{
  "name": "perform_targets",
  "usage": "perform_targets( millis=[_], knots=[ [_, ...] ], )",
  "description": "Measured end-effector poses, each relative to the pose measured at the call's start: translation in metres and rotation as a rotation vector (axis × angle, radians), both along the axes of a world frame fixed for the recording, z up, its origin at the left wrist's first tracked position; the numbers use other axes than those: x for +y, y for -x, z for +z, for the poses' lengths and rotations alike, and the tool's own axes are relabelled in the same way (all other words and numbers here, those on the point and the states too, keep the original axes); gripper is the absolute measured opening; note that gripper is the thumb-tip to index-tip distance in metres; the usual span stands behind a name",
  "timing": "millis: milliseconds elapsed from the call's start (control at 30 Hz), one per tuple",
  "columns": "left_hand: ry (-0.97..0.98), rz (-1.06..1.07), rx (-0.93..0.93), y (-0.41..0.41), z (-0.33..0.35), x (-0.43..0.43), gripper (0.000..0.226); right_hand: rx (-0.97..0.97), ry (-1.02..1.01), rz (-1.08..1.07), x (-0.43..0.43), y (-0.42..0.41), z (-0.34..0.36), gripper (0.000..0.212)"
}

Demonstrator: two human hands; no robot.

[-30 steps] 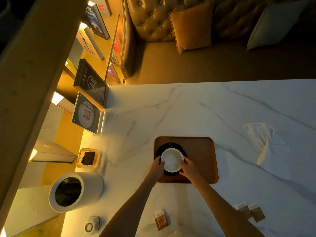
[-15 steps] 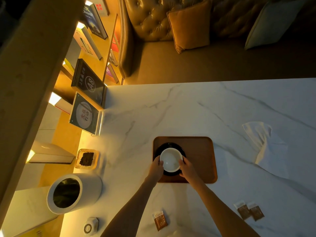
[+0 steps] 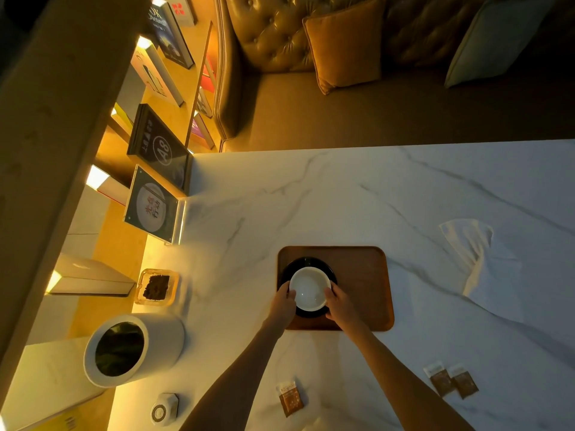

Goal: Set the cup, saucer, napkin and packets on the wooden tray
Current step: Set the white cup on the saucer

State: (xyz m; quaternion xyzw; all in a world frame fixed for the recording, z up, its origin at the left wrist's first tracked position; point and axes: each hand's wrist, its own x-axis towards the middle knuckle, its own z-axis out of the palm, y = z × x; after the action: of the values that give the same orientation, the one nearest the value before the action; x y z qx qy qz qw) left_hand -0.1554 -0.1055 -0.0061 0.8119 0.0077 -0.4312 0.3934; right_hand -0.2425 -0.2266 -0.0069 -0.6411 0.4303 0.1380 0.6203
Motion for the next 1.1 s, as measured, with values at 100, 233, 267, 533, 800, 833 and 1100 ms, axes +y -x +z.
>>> perform_targets(
  millis=[100,233,267,533,800,833,1100],
  knots=[
    [0.037,0.044,0.024,0.001,0.001,0.0,0.038,-0.008,0.015,-0.001,0.001,0.0,-0.001,0.044],
    [0.033,0.056,0.04,0.002,0.001,0.001,0.04,-0.011,0.018,0.006,0.001,0.002,-0.002,0.044],
    [0.034,0.054,0.04,0.002,0.001,0.001,0.04,-0.011,0.015,0.004,0.001,0.002,-0.003,0.044],
    [0.002,0.111,0.12,-0.003,0.005,-0.001,0.046,0.054,-0.256,-0.2,-0.006,-0.002,0.004,0.05],
    [0.037,0.167,0.167,0.0,0.03,0.024,0.04,-0.006,-0.137,-0.176,-0.012,0.032,0.021,0.049],
    [0.043,0.17,0.166,0.002,0.034,0.03,0.037,-0.01,-0.108,-0.164,-0.012,0.04,0.023,0.049],
    [0.095,0.18,0.194,0.039,0.058,0.102,0.026,0.02,-0.057,-0.2,0.005,0.12,0.034,0.04]
  ],
)
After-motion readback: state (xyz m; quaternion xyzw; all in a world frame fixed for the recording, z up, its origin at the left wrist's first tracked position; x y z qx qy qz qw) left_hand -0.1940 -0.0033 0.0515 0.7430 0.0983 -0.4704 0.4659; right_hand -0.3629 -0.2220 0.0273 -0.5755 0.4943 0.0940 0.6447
